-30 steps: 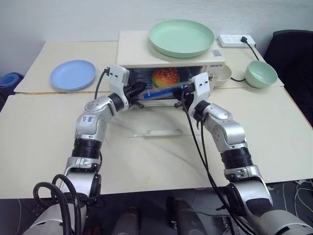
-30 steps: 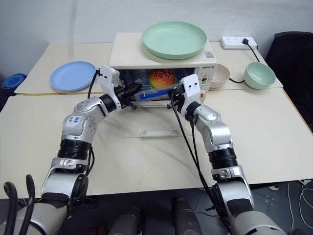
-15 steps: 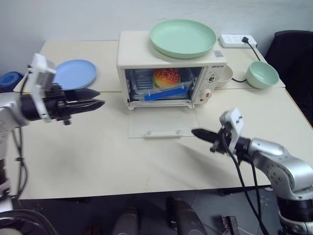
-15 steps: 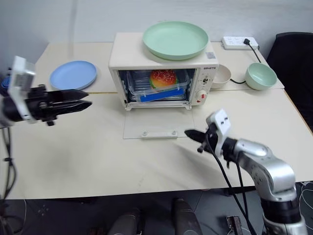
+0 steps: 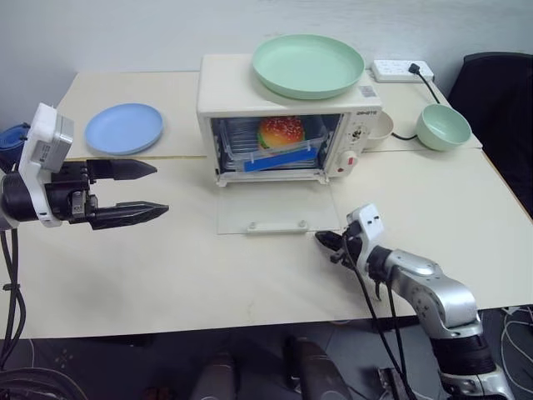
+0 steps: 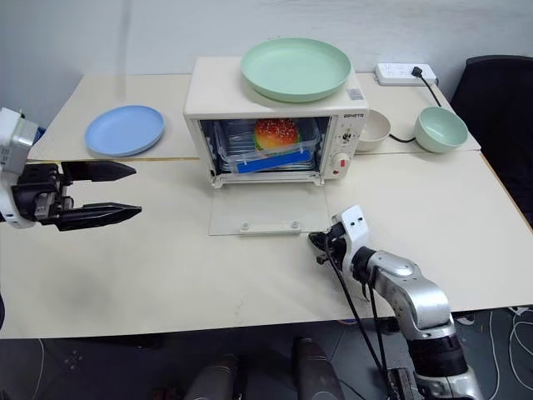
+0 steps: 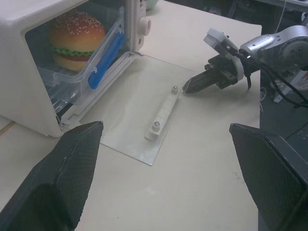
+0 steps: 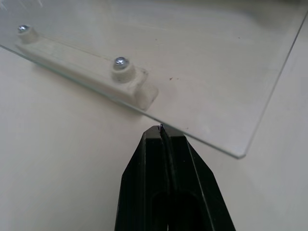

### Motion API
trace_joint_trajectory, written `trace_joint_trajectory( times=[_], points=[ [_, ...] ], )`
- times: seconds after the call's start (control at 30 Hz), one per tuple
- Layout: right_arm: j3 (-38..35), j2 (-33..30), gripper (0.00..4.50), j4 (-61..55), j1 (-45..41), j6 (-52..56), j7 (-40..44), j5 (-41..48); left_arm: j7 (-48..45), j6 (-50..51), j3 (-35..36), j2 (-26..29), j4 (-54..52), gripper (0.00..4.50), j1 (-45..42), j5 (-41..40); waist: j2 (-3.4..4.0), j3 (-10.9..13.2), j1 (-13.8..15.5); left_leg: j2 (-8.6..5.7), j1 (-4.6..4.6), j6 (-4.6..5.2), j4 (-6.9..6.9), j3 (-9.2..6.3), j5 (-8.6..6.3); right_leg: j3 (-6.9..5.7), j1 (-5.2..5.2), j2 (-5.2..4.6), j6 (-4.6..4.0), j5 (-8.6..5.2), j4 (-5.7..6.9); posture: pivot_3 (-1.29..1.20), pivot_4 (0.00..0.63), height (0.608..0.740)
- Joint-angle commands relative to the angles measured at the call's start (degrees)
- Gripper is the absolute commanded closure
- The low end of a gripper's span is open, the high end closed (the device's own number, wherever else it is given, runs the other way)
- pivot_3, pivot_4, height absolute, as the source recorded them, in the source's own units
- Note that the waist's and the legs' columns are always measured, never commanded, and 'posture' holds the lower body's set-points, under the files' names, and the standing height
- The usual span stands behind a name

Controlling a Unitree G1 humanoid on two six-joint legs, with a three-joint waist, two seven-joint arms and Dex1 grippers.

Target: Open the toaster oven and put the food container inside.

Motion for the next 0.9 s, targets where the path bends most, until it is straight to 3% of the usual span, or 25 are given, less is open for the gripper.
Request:
trace_joint_trajectory(
  times=[0.03, 0.27, 0.4, 0.5, 0.73, 0.9],
  points=[
    [-3.1, 1.1, 4.5, 0.8, -4.2, -3.4, -0.1, 0.6, 0.1, -1.0, 1.8, 1.6, -1.0, 0.03, -0.7, -0.5, 0.01, 0.0, 0.0, -0.01, 0.0, 0.0, 0.0, 0.02, 0.0, 0.0, -0.02, -0.02, 0.0, 0.0, 0.01, 0.0, 0.15, 0.74],
    [-13.6, -0.2, 4.5, -3.3, -14.9, 2.9, -0.8, 11.5, 0.4, -1.9, 2.3, 1.5, 0.0, 0.03, 0.2, 0.0, 0.03, 0.0, 0.0, 0.01, 0.0, 0.0, 0.01, -0.04, 0.0, 0.01, -0.02, -0.05, 0.02, 0.01, 0.06, 0.0, 0.15, 0.74],
    [-15.2, -6.7, 4.5, -4.9, -15.2, 6.3, 4.4, 14.3, 0.5, -3.3, 2.1, 1.0, 1.2, 0.03, 0.6, 0.8, 0.04, 0.0, 0.2, 0.02, -0.04, -0.01, -0.04, -0.18, 0.0, 0.03, 0.0, -0.09, -0.05, -0.03, 0.01, 0.0, 0.15, 0.74],
    [-16.9, -13.7, 3.97, -6.0, -12.7, 9.1, 10.9, 17.6, 0.3, -4.2, 2.4, 1.2, 2.0, 0.0, 1.1, 1.4, 0.04, 0.0, 0.3, 0.0, -0.13, 0.01, -0.05, -0.19, -0.01, 0.02, 0.0, -0.13, -0.05, -0.03, -0.09, 0.0, 0.15, 0.74],
    [-25.9, -30.4, 1.72, -4.2, -8.1, 13.4, 25.6, 25.4, -1.8, -5.6, 5.1, 3.0, 3.7, 0.0, 3.3, 2.1, 0.12, 0.1, 0.0, -0.02, -0.07, 0.13, -0.03, 0.03, -0.08, -0.05, 0.02, -0.09, 0.06, -0.03, -0.16, 0.0, 0.15, 0.74],
    [-27.3, -34.7, 0.03, -2.2, -7.0, 13.0, 29.8, 25.6, -2.6, -6.0, 6.0, 4.3, 4.6, 0.0, 3.3, 1.9, 0.12, 0.1, 0.0, 0.04, 0.12, 0.13, -0.02, 0.15, -0.07, -0.02, 0.04, 0.04, 0.0, -0.06, -0.01, 0.0, 0.15, 0.74]
  ],
)
